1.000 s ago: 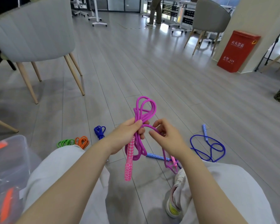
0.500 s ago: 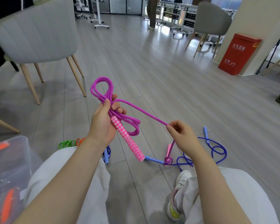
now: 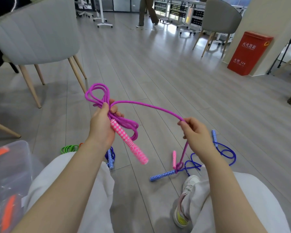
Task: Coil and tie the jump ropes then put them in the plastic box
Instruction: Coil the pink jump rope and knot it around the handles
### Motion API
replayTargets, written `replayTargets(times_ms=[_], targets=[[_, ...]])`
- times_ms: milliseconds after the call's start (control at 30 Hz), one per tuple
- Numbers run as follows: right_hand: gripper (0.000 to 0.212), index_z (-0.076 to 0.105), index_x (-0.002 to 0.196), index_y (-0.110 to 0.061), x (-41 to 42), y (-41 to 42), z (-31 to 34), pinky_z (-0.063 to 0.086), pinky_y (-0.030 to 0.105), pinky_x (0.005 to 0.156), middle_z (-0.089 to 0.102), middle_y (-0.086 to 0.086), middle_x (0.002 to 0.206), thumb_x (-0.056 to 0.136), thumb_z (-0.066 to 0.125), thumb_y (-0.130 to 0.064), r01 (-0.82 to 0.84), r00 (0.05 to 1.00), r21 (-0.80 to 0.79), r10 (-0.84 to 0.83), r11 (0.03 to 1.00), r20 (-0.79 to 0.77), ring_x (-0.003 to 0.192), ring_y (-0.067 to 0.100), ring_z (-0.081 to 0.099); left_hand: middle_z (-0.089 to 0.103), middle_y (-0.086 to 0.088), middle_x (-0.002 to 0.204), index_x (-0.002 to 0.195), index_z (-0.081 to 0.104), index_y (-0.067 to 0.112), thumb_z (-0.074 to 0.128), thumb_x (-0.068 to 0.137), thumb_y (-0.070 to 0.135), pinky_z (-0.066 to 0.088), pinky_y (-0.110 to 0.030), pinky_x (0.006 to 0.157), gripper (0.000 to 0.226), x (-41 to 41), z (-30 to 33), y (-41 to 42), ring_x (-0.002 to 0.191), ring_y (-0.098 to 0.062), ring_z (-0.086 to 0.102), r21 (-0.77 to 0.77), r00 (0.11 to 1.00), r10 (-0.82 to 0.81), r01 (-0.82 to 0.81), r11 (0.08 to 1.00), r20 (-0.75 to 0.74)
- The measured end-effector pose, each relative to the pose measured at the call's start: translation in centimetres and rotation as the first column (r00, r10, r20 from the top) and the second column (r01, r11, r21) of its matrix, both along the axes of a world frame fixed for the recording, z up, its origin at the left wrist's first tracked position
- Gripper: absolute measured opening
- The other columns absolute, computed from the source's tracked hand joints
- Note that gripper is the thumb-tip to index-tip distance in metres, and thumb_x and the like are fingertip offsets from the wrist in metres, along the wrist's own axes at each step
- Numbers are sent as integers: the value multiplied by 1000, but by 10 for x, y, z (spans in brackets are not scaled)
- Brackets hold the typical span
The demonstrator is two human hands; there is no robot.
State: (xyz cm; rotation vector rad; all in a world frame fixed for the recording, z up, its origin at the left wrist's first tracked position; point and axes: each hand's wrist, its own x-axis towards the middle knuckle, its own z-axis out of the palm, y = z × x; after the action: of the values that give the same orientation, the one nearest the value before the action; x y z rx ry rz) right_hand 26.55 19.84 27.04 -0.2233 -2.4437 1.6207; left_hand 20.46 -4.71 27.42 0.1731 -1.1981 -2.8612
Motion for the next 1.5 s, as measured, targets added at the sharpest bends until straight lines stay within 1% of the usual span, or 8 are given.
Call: replayTargets(times_ms=[100,300,433,667,867,967,1100,1500], targets=[[20,65,94,-24,7,-6,8,47,32,68,51,3,76,99,47,-16,-19,995,-67,13,998,-95,69,14,47,50,5,61,103,54,12,35,106,22,44,-27,59,21,3,-8,8,57,-13,49,-368,994,-14,53,928,108],[17,69,104,-13,11,-22,8,40,25,53,46,4,63,98,53,-12,-88,973,-169,48,982,-225,58,14,43,57,3,67,112,58,6,39,104,20,47,-28,65,25,19,-15,27,61,-14,54,-489,925,-308,378,786,220],[20,71,109,-8,9,-31,2,39,10,59,58,-22,63,97,55,-9,-126,975,-139,96,982,-202,60,-2,50,54,1,73,106,57,10,42,103,16,47,-29,71,17,30,-17,41,66,-14,53,-642,901,-372,423,639,224],[36,66,106,-36,7,-40,-3,44,14,74,59,-1,93,97,51,-4,-165,975,-64,152,984,-164,79,-1,54,63,-2,91,102,59,16,43,103,22,49,-35,78,17,38,-11,49,76,-16,56,-673,875,-461,431,601,149],[13,64,87,-18,4,-46,-6,47,21,63,64,-3,75,88,68,-6,-56,995,-220,36,974,-94,68,7,58,62,-3,84,109,61,25,40,104,27,48,-27,67,22,44,-8,51,77,-14,57,-677,897,-432,377,632,95],[17,64,85,-19,6,-52,-7,45,17,58,65,-3,73,86,69,-4,-111,990,-232,86,966,-113,65,7,59,59,-3,78,111,61,27,40,104,28,51,-31,73,22,45,-9,53,80,-16,57,-659,903,-420,372,653,93],[16,64,87,-12,9,-57,-5,46,12,54,66,5,69,86,66,4,-194,977,-279,160,940,-141,59,6,63,65,-15,100,110,63,24,42,103,25,54,-34,88,22,48,-8,56,92,-22,61,-581,897,-433,398,710,86],[28,51,87,-18,4,-48,-19,56,36,75,67,0,86,83,63,7,-228,972,-197,233,953,2,74,16,65,60,2,86,111,63,21,44,103,24,51,-17,71,21,50,-7,58,78,-7,56,-737,945,-323,259,624,59]])
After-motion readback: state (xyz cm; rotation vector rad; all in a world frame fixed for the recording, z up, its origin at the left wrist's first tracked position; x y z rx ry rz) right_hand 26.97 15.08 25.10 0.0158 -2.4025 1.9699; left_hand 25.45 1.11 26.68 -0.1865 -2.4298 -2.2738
